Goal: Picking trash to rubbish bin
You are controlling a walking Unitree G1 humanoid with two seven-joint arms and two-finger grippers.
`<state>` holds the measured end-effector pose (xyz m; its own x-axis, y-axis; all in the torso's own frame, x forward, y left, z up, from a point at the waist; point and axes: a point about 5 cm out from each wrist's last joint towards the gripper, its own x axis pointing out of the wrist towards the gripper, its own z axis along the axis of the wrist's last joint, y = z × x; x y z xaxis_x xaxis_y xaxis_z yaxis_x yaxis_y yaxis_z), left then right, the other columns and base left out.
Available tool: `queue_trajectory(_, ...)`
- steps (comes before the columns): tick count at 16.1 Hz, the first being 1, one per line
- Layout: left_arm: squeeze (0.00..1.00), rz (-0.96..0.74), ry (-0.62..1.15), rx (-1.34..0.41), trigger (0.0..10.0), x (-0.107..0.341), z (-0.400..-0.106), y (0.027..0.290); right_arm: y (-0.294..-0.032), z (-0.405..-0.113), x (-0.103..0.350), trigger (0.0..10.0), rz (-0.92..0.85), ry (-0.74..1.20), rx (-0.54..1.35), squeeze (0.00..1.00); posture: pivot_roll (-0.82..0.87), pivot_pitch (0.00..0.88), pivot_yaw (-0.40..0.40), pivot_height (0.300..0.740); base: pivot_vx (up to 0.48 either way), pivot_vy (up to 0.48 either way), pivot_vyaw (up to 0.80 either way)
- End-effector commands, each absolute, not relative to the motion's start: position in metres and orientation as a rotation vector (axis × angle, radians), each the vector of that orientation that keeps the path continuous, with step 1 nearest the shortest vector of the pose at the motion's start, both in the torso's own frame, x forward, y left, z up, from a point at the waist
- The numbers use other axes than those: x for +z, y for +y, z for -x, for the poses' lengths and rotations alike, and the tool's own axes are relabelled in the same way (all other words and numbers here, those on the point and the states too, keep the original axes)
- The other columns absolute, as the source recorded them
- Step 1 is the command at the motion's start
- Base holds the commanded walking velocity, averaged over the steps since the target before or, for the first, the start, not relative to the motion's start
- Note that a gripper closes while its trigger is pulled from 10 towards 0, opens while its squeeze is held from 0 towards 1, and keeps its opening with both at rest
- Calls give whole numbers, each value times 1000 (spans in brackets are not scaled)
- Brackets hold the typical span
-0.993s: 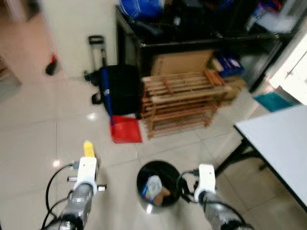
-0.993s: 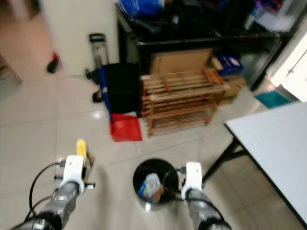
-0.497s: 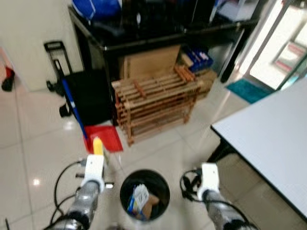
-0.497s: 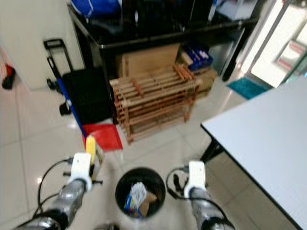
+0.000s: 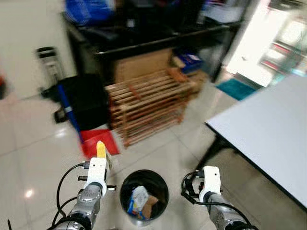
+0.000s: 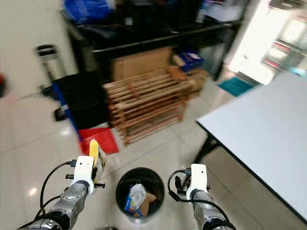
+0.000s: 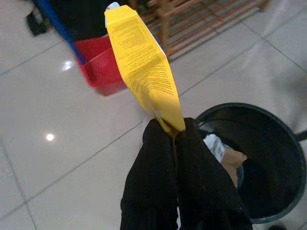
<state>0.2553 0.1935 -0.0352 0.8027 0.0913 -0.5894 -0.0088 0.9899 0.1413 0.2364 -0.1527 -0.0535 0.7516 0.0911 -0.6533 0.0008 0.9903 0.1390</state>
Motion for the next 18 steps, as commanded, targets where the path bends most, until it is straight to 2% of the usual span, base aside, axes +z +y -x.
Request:
queue_trajectory(1,0,-136,638,35,10000,-35,-257,188,-154,-236,-54,10000,-133,734,56,0,18,46,-77,740,375,0,-800)
queue_trajectory(3,0,-137,638,35,10000,-35,-257,188,-154,-236,-54,10000,-135,729,52,0,17,45,-77,740,379,0,-344)
queue_trajectory(12,0,-140,647,34,10000,-37,-255,188,-152,-236,-54,10000,-136,733,66,0,16,47,-76,740,0,0,0)
queue_trajectory(18,0,-141,656,-51,10000,-36,-258,174,-133,-233,-55,10000,-222,775,302,0,4,55,-76,740,0,0,0)
